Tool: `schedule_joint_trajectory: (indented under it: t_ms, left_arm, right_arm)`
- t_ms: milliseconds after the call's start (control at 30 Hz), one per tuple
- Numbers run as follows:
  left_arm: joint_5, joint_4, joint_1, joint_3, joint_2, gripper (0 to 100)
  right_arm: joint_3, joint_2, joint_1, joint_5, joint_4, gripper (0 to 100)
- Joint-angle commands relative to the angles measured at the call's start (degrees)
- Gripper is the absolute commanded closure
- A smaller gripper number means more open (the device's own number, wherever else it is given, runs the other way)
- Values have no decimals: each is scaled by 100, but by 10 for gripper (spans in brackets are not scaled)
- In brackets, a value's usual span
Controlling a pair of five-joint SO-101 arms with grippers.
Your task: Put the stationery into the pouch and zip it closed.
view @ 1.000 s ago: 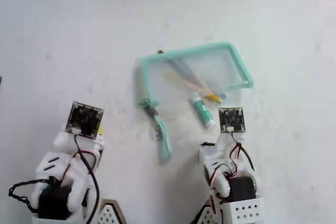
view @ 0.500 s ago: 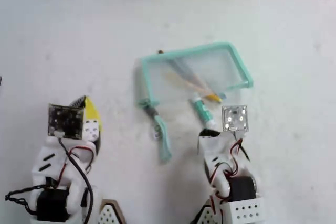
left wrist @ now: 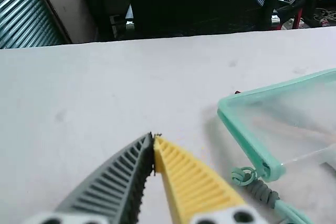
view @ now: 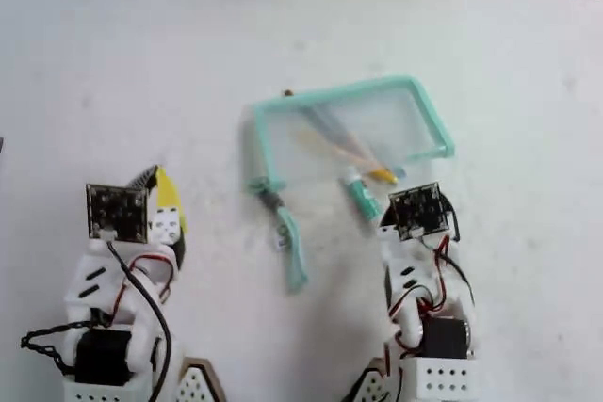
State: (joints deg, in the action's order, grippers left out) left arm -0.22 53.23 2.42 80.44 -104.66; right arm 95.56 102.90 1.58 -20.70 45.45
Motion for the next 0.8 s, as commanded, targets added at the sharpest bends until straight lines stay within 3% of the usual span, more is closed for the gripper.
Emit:
schedule_joint_trajectory:
  t_ms: [0, 300, 533, 767]
  left_arm:
    - [-26, -123, 40, -35, 22, 972]
    - [-308, -167, 409, -70, 22, 972]
    - [-316, 62, 391, -396, 31, 971]
    - [-316, 325, 400, -730, 40, 936]
  right_arm:
    - [-308, 40, 4, -70, -145, 861]
    - [-1802, 22, 1710, -369, 1349, 874]
    - [-2813, -189, 1938, -369, 1798, 875]
    - [-4158, -2466, 2062, -352, 1815, 873]
